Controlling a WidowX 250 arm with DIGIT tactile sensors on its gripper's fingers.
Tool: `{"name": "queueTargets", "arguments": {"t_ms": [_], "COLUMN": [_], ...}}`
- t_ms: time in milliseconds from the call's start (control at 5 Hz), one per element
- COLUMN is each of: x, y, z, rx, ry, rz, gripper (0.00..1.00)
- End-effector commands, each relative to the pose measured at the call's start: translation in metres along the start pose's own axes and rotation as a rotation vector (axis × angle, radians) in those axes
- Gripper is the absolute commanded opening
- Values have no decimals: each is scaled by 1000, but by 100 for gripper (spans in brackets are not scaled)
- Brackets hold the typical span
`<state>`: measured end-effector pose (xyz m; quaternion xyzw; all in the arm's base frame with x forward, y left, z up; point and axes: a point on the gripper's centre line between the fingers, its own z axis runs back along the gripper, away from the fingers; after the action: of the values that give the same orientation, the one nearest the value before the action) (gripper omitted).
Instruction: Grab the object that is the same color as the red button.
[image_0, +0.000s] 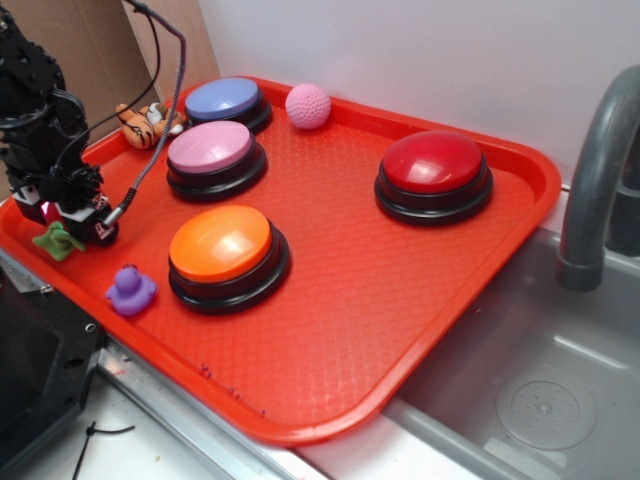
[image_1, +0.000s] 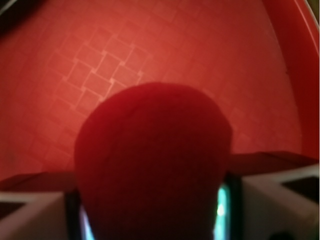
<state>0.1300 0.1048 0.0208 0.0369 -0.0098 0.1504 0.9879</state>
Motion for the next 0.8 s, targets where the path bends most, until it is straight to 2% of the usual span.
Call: {"name": "queueTargets", "arguments": {"t_ms": [0, 200, 400, 600], "x": [3, 4, 8, 13], "y": [-20, -44, -85, -101], "z": [70, 99, 148, 167], "rx": [15, 13, 2, -19], "ry": [-4, -1, -44, -56], "rz": [-150, -218, -283, -302], "gripper": [0, 0, 0, 0]}}
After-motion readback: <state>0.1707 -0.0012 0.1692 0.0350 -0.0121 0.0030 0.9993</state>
